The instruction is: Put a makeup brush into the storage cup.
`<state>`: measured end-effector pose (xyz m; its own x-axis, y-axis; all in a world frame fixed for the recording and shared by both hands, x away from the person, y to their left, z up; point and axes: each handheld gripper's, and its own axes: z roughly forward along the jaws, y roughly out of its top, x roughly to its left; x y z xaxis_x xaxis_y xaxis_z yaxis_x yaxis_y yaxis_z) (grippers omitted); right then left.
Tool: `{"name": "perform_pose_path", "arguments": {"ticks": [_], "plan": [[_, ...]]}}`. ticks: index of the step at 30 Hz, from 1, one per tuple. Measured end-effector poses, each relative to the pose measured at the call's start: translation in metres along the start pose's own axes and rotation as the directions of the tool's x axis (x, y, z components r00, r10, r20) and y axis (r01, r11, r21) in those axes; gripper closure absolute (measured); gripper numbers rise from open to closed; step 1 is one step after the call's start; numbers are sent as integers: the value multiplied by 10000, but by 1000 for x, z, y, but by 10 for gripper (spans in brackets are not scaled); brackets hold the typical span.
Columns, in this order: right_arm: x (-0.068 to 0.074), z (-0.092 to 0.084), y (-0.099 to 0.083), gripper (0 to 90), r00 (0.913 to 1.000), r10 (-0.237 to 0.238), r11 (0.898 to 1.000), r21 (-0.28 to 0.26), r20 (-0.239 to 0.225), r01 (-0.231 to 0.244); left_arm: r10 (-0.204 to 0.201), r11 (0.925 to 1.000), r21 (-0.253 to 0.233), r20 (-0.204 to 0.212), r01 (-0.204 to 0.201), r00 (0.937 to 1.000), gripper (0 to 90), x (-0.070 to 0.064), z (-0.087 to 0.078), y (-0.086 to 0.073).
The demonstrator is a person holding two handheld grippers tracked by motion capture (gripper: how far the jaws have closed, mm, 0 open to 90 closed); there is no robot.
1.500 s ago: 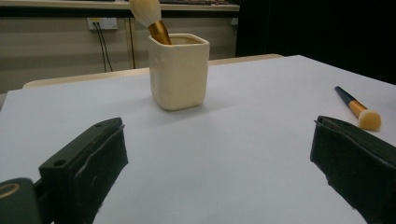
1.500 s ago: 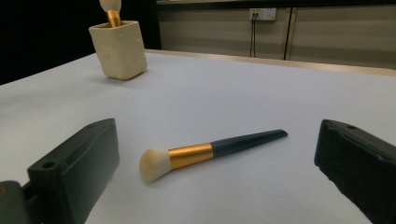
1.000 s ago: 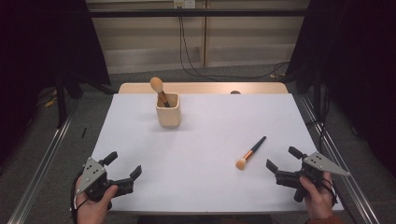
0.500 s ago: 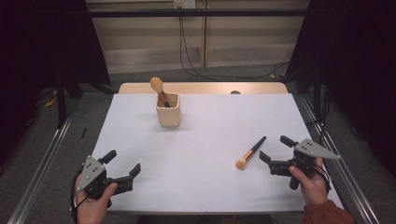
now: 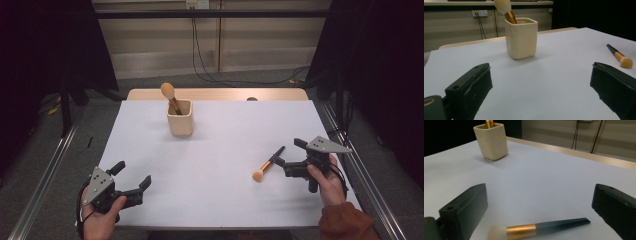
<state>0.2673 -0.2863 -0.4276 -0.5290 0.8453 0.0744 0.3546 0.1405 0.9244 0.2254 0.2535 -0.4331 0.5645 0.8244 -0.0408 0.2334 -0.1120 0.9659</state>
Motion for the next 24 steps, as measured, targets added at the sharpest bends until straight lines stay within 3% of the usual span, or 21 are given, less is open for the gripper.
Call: {"name": "perform_pose_path", "arguments": {"ticks": [4, 12, 13, 20, 24], "plan": [[-5, 5, 3, 19, 9999, 76, 9995, 306, -114, -72, 48, 10000, -13, 14, -48, 10000, 36, 0, 0, 1], [-12, 18, 11, 19, 9996, -235, 9946, 1003, -169, 251, 133, 9999, 7, 76, -133, 9999, 36, 0, 4, 1], [-14, 22, 10, 18, 9991, -274, 9904, 1346, -333, 316, 140, 9999, 14, 55, -140, 9999, 37, 1, 4, 1], [-20, 29, 18, 13, 9964, -454, 9751, 2138, -713, 598, 56, 10000, 7, -24, -56, 10000, 37, 3, 3, 1], [-23, 31, 24, 18, 9931, -520, 9562, 2815, -1052, 799, 142, 9999, 48, -27, -142, 9999, 36, 4, 4, 1]]}}
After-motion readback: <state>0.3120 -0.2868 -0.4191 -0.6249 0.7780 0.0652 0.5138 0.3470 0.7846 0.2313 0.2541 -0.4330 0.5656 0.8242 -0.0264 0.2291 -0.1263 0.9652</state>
